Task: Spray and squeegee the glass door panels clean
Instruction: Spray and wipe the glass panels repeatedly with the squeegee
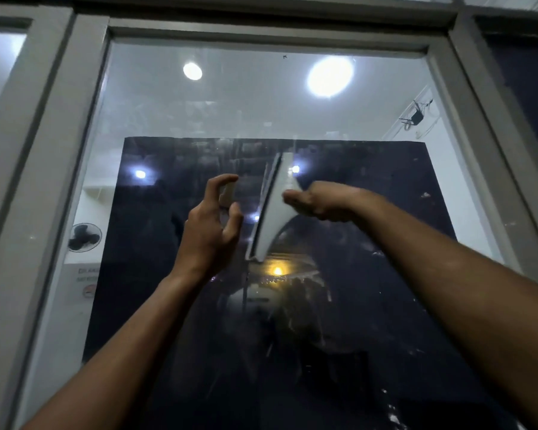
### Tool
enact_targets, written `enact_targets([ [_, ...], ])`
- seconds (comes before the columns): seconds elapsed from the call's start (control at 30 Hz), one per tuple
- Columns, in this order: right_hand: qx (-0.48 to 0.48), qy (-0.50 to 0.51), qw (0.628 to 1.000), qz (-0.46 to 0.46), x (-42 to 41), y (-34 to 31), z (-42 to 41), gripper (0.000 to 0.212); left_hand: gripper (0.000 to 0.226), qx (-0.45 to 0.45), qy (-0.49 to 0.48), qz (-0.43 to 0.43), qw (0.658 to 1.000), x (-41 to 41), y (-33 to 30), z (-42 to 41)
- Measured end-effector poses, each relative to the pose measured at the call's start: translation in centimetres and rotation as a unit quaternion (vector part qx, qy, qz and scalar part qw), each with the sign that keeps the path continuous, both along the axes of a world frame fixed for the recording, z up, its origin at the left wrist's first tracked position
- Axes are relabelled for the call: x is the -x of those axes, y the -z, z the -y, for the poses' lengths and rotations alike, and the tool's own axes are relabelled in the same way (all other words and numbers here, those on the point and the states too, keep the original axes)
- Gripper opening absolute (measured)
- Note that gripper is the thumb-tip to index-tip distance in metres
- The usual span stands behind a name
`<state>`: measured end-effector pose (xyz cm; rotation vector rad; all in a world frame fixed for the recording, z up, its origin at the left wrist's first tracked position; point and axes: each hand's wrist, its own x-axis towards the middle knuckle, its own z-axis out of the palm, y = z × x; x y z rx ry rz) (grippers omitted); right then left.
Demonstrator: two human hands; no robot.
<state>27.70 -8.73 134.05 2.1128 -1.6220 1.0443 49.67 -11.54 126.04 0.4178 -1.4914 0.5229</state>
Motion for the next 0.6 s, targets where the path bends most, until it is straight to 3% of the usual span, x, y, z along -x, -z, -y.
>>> enact_targets([
  [0.1,-0.008,-0.006,0.999,-0.041,-3.4,-0.9,0.3,0.047,0.038,0.003,-0.002,-0.013,1.000,-1.0,-0.1,0.1],
  [0.37,-0.027,0.066,0.997,0.031,5.8,1.5,-1.2,0.069,0.039,-0.006,0.016,-0.004,1.000,-2.2,0.1,0.6],
  [0.53,-0.018,0.042,0.999,0.013,-0.3,-0.6,-1.3,0.065,0.038,0.007,-0.001,-0.001,1.000,-3.2,-0.9,0.2],
  [0.6,-0.007,0.013,1.000,-0.014,-4.8,-1.7,-1.2,0.050,0.038,0.009,-0.002,-0.006,1.000,-3.5,-1.3,-0.2],
])
